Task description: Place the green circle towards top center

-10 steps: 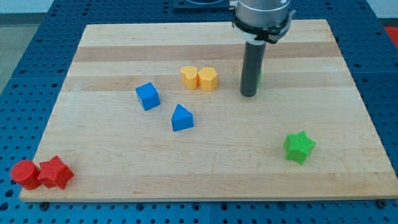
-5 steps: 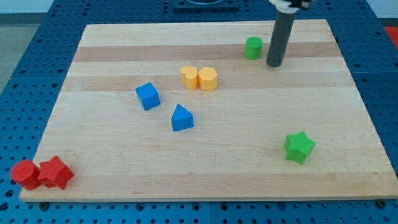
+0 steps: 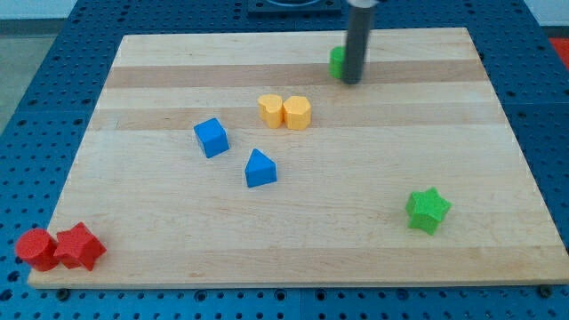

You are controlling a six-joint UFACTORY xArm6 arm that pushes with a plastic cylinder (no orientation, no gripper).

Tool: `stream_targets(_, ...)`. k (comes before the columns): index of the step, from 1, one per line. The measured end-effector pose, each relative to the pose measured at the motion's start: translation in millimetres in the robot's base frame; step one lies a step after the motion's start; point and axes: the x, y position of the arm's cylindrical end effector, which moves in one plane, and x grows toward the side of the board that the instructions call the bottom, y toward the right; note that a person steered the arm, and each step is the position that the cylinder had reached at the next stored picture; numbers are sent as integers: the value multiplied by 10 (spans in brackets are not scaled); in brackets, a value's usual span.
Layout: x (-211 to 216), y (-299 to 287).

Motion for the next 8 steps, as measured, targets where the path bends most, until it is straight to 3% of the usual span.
stream_targets(1, -6, 16)
stream_targets(3, 76, 889)
stream_targets(4, -248, 758)
stream_targets(5, -618, 37)
stream_targets(6, -696, -250)
stream_targets(8, -186, 215)
